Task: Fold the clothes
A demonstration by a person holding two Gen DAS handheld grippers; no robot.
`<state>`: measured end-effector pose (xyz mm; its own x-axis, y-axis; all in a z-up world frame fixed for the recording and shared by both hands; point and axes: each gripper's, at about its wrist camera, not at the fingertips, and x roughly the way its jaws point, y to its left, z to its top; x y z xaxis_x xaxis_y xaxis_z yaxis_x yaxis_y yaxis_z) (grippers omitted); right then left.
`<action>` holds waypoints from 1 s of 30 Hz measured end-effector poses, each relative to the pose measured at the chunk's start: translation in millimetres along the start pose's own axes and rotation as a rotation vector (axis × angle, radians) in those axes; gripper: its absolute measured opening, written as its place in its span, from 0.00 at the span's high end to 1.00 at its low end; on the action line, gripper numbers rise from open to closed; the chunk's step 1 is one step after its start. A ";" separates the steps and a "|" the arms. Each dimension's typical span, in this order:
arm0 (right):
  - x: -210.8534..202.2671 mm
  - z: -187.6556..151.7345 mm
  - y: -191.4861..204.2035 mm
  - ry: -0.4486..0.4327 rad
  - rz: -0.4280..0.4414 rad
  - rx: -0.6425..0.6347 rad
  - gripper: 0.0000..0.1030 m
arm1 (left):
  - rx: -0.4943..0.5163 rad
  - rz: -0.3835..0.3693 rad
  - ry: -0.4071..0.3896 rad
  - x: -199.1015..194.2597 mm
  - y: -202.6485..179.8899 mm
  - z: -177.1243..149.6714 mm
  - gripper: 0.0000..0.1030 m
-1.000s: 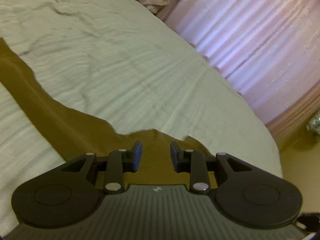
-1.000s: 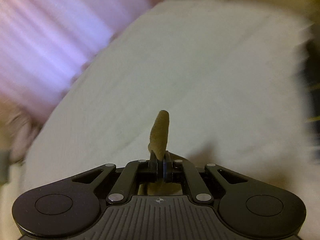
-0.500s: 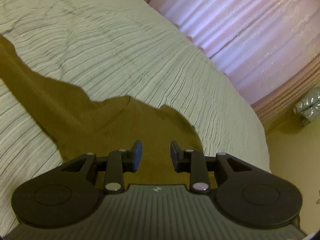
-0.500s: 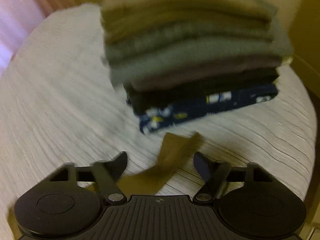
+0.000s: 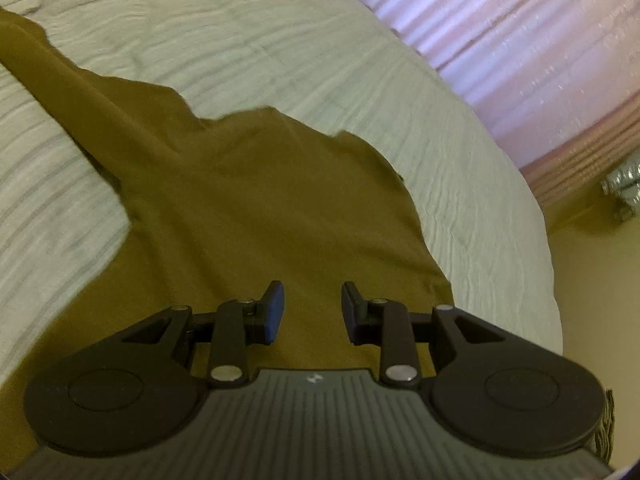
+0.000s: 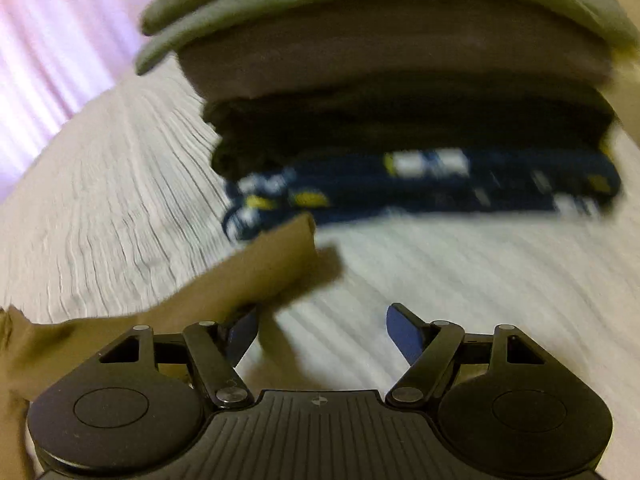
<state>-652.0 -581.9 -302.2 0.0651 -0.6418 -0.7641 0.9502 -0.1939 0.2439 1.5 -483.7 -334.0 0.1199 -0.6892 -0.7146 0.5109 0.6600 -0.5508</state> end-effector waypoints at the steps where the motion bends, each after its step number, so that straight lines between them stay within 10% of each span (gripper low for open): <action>1: 3.4 2.2 -0.3 -0.022 0.020 -0.014 0.27 | 0.006 -0.002 0.006 2.1 -2.5 -2.0 0.75; 3: 9.5 8.2 -0.1 -0.060 0.088 -0.026 0.35 | 0.018 -0.005 0.017 6.2 -7.5 -6.0 0.75; 6: 10.1 21.2 5.7 -0.037 0.245 -0.034 0.79 | 0.037 -0.009 0.034 12.3 -15.0 -12.1 0.75; 10: 6.5 31.7 32.0 -0.032 0.215 -0.165 0.73 | 0.052 -0.017 0.048 18.9 -23.7 -15.8 0.75; 13: 20.3 35.7 41.8 0.029 0.222 -0.132 0.42 | 0.057 -0.018 0.060 25.0 -27.1 -18.5 0.75; 23: 61.9 11.0 129.4 0.145 0.221 -0.269 0.42 | 0.061 -0.006 0.070 25.2 -25.7 -22.4 0.75; 30: 77.3 50.9 62.0 0.148 0.296 0.186 0.42 | 0.027 0.013 0.044 19.5 -10.6 -12.6 0.75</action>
